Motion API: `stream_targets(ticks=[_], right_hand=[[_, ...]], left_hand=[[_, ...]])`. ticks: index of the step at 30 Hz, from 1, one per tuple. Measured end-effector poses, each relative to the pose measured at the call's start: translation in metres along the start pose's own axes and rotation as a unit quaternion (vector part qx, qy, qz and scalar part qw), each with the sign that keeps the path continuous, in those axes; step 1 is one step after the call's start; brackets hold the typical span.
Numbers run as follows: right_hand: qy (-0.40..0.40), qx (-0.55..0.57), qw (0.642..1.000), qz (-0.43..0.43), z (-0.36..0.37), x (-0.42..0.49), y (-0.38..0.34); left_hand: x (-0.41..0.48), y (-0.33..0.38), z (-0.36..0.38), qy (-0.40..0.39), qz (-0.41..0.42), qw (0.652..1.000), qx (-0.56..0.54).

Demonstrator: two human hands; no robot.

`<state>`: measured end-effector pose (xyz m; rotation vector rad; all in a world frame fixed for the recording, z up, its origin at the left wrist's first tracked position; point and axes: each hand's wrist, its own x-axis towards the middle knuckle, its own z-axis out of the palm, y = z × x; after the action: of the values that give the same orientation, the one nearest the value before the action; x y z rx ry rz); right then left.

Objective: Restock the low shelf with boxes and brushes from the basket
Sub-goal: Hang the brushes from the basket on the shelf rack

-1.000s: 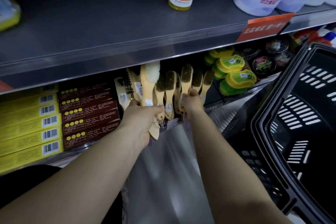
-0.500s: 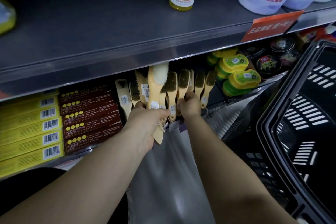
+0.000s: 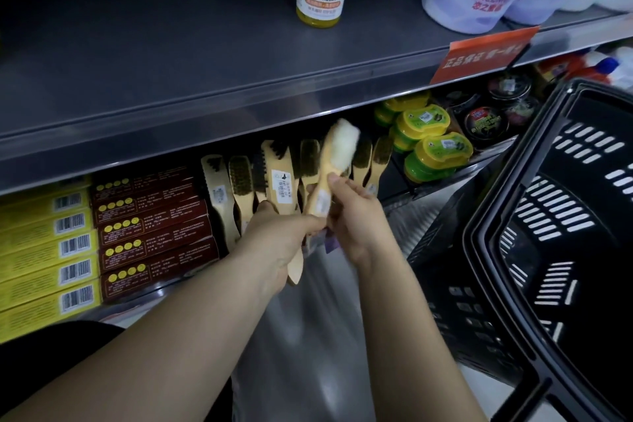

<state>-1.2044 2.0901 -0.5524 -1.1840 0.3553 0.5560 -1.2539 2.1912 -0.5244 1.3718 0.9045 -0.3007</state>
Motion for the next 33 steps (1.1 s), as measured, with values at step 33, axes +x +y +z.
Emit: stream_targets(ticks=[33], right_hand=[[0.14, -0.245, 0.943, -0.178, -0.055, 0.08, 0.046]], left_hand=[[0.136, -0.002, 0.056, -0.092, 0.188, 0.976, 0.057]])
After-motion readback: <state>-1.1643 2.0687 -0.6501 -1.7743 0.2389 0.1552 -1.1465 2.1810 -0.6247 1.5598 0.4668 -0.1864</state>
